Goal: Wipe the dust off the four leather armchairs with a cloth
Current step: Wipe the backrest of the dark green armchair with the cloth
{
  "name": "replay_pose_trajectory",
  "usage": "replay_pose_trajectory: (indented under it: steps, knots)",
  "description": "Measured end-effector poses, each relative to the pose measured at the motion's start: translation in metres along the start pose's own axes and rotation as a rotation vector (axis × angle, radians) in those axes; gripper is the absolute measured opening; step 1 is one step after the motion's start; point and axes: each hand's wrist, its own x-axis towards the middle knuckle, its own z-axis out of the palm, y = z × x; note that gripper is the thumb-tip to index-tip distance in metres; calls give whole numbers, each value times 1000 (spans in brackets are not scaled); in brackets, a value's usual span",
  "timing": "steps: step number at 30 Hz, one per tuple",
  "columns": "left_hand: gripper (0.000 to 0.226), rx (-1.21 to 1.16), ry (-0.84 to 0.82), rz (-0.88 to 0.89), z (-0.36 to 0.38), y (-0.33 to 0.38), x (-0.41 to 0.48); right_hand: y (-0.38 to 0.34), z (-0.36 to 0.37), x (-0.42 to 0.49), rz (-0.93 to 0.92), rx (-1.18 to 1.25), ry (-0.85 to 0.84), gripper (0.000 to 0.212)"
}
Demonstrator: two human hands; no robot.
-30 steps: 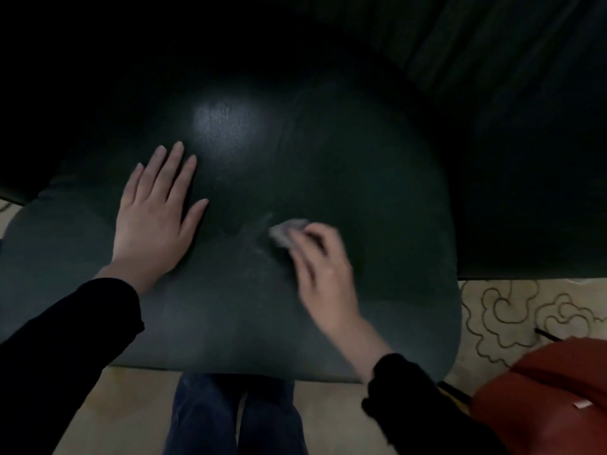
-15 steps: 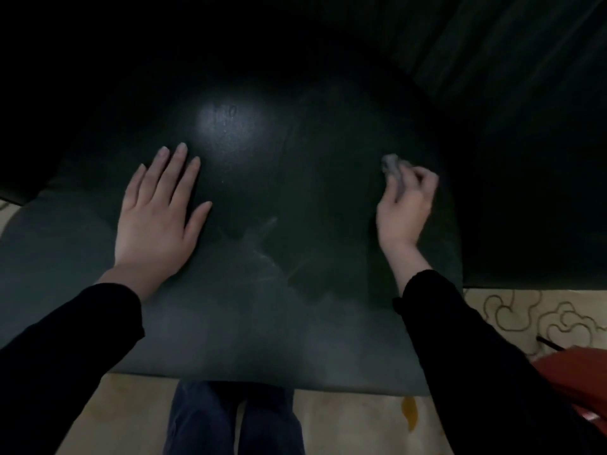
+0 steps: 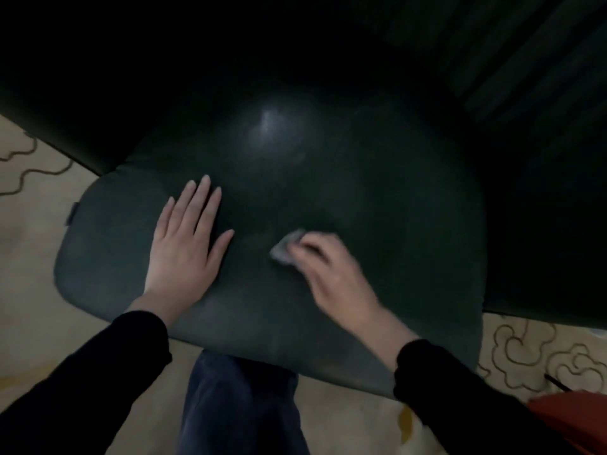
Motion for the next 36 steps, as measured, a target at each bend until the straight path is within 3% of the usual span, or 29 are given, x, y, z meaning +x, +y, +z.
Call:
replay_pose_trajectory:
  steps: [4,9,12,15,18,23,26,31,36]
  knots:
    - [64,23,-35,-101,0,-10,-25,48,-31,72,217,-124,187,25]
    - [64,-6,-10,-200,5,-17,-32,43,-2,108,259,-192,166,27]
    - [64,-29,7,-239,5,-18,-35,7,28,65,47,-156,38,36]
    - [65,-46,14,-258,5,-18,-38,-19,30,8,-228,-160,-246,55]
    - [65,-43,19,-281,6,-17,-45,-21,17,1,-296,-110,-365,50]
    - [65,-17,49,-345,8,-10,-54,8,-2,105,-105,-68,1,25]
    - [64,-16,81,-414,9,-6,-65,16,4,158,-39,-128,22,24]
    - [64,-22,122,-537,18,9,-84,-5,33,121,-292,-175,-126,34]
    - [63,-3,151,-618,22,28,-99,4,9,15,-761,-168,-498,47]
